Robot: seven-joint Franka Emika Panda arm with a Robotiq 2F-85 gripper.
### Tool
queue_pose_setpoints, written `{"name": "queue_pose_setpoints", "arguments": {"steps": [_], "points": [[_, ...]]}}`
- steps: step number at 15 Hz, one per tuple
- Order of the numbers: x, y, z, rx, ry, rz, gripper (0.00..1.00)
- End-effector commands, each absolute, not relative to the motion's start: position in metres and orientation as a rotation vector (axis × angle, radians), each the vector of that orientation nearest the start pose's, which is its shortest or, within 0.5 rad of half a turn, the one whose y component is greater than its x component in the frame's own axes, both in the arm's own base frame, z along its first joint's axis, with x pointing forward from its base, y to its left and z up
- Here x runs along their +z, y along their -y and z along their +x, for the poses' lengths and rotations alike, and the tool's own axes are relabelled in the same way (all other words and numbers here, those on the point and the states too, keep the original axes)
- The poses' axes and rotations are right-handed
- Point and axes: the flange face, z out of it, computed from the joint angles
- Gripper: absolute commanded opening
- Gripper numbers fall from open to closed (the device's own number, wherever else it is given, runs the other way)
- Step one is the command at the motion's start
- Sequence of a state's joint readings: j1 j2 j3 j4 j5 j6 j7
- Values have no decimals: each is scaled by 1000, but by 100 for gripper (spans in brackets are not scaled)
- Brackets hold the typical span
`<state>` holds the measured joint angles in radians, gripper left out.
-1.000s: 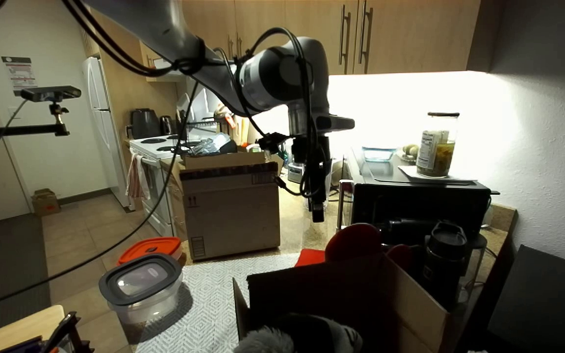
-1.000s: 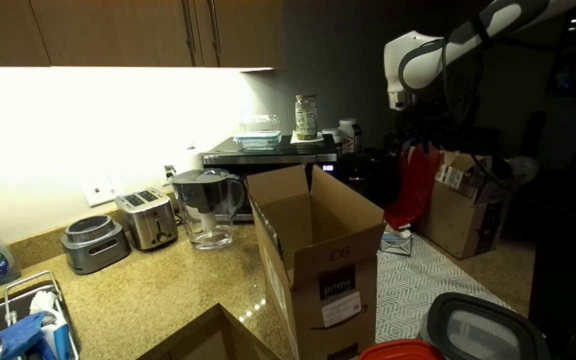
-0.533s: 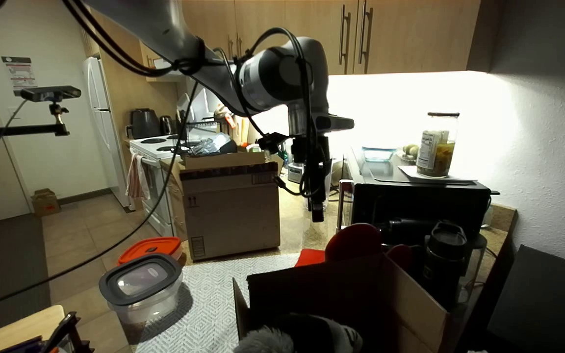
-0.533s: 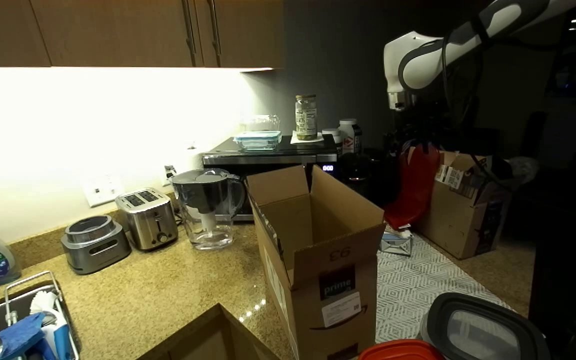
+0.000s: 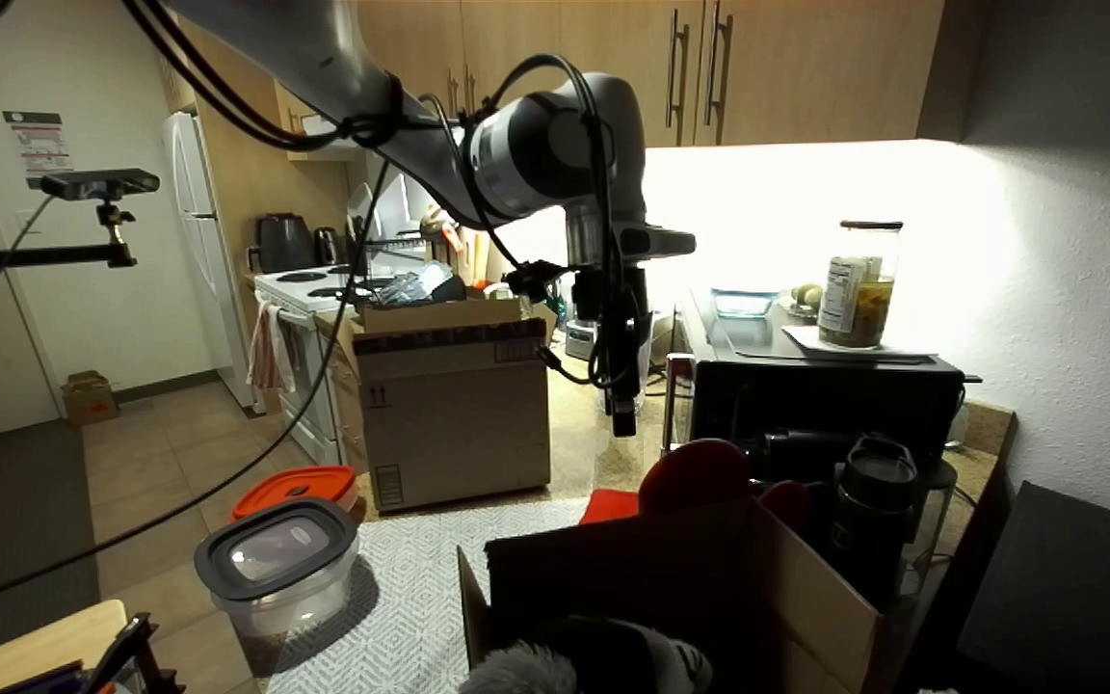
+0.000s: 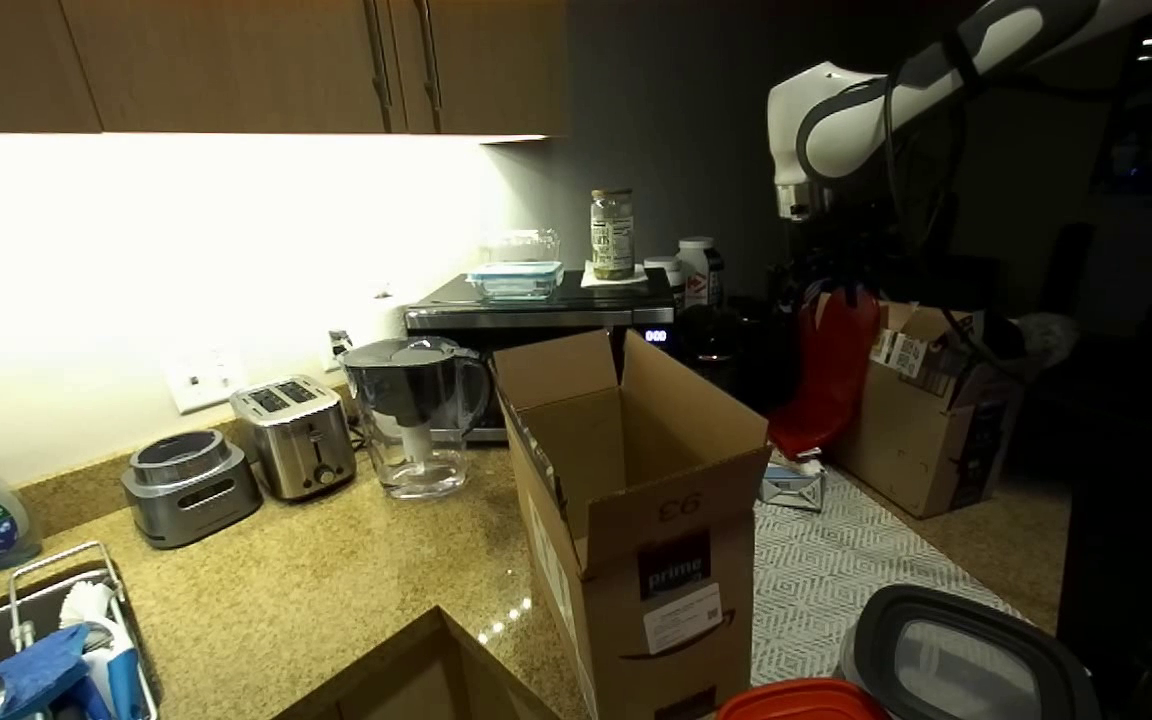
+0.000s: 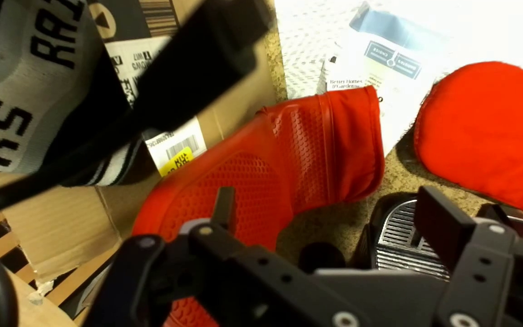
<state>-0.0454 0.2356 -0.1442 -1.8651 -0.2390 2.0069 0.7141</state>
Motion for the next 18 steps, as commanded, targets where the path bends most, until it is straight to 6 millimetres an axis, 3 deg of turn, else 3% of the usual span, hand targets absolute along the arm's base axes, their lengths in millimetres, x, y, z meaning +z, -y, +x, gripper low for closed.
{"name": "queue_pose_setpoints", "arguments": {"steps": [1,10,14,18], "points": [[387,124,593,45,-1309,-3141,100],[438,151,583,48,-1091,-3142,100],[444,169,586,77,-943,-3159,100],[443,186,587,116,-941,-3162,100]]}}
